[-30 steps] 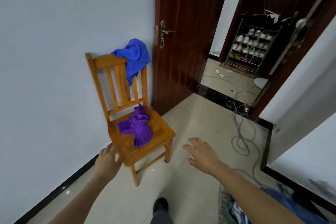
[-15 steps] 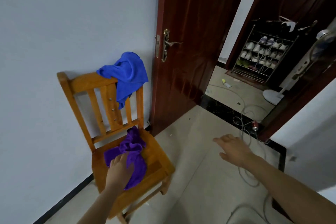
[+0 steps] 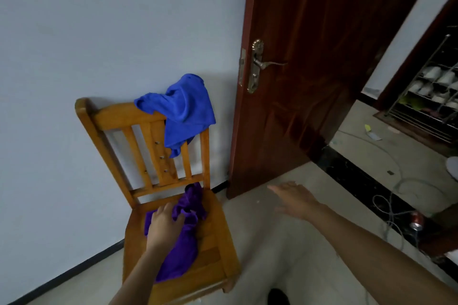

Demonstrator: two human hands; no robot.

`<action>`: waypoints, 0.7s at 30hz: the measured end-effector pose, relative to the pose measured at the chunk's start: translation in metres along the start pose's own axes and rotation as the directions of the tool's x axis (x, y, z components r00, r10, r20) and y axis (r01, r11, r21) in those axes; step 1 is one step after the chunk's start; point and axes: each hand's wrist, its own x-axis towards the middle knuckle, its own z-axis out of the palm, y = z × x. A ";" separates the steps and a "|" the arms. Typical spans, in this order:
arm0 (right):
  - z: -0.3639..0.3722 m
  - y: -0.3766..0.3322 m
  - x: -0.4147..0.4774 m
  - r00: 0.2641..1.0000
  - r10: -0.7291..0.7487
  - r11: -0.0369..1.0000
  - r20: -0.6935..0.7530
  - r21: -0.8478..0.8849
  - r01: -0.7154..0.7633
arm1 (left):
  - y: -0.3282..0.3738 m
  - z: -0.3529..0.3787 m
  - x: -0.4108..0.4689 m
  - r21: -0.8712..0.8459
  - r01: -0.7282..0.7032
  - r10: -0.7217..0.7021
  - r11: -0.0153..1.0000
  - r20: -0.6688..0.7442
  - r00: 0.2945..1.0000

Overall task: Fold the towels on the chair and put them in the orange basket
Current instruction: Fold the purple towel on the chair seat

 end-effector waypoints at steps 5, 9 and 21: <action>0.004 0.043 0.060 0.982 -0.188 0.979 0.012 -0.072 0.189 | 0.014 0.034 -0.002 -0.005 0.212 -0.211 0.977 -0.129 0.969; 0.006 0.066 0.093 0.936 -0.345 0.931 0.070 -0.103 0.351 | 0.034 0.067 -0.028 -0.035 0.379 -0.378 0.925 -0.207 0.902; 0.027 0.005 0.164 0.751 -0.618 0.763 0.234 -0.051 0.644 | 0.030 0.102 -0.077 -0.081 0.663 -0.652 0.745 -0.304 0.695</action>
